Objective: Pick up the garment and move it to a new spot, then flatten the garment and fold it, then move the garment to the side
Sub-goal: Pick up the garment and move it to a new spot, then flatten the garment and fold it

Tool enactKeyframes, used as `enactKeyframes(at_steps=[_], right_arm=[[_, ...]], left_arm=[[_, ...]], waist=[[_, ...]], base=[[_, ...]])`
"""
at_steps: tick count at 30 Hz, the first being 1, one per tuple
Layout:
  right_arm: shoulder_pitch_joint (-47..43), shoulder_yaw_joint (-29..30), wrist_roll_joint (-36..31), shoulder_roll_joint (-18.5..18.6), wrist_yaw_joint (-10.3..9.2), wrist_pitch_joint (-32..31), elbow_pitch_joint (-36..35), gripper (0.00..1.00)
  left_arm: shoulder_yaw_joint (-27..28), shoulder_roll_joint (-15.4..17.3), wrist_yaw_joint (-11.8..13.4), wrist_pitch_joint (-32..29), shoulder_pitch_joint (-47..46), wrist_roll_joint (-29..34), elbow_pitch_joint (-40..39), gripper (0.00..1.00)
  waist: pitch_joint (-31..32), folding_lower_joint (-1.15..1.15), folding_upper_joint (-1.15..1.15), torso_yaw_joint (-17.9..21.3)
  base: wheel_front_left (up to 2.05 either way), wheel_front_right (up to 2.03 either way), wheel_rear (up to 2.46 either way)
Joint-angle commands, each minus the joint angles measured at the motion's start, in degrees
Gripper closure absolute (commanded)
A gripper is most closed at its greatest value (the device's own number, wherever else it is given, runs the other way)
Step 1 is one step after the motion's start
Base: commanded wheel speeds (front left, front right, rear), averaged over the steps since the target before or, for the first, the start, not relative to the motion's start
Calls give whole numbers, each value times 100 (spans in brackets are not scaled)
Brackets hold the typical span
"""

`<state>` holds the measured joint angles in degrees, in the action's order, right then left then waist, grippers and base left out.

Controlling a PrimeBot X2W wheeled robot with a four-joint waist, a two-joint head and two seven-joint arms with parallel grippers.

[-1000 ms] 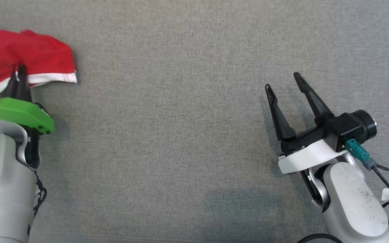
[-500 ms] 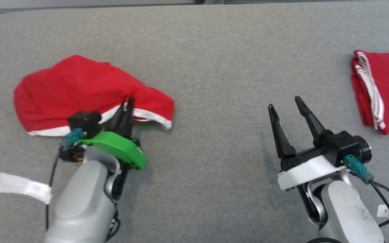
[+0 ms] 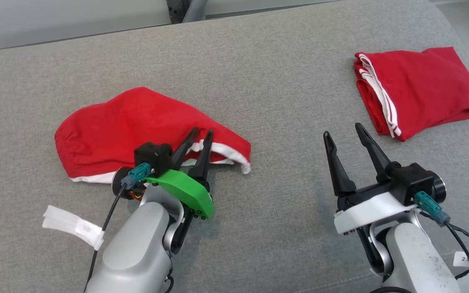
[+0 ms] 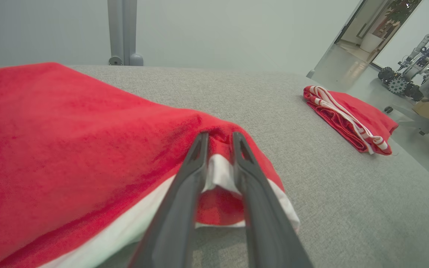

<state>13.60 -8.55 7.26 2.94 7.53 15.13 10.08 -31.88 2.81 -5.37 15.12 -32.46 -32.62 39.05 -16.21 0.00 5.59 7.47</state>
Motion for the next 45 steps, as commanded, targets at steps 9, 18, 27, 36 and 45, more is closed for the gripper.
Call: enactKeyframes(at_steps=[9, 18, 27, 36, 45], right_arm=[[-100, 88, 118, 4, -9, 1, -59, 0], [-283, 150, 138, 9, -9, 1, -26, 0], [-635, 109, 152, 8, -9, 0, 84, 0], [-963, 140, 156, 7, -9, 1, 228, 0], [-952, 166, 61, 7, -9, 1, 271, 0]], left_arm=[[682, 101, 616, -3, 369, 756, -459, 0], [2013, 394, 836, -3, 1506, 1715, -1378, 0], [3035, 220, 691, -3, 2771, 2176, -2063, 0], [3582, 52, 487, -3, 3516, 2458, -2428, 0], [3574, 11, 410, -3, 3528, 2373, -2452, 0]], waist=[[171, 0, -1, -62], [474, 0, -1, -354], [906, 0, -1, -437], [1105, 0, -1, -497], [1069, 0, -1, -554]], base=[[0, 0, 0], [0, 0, 0], [0, 0, 0], [0, 0, 0], [0, 0, 0]])
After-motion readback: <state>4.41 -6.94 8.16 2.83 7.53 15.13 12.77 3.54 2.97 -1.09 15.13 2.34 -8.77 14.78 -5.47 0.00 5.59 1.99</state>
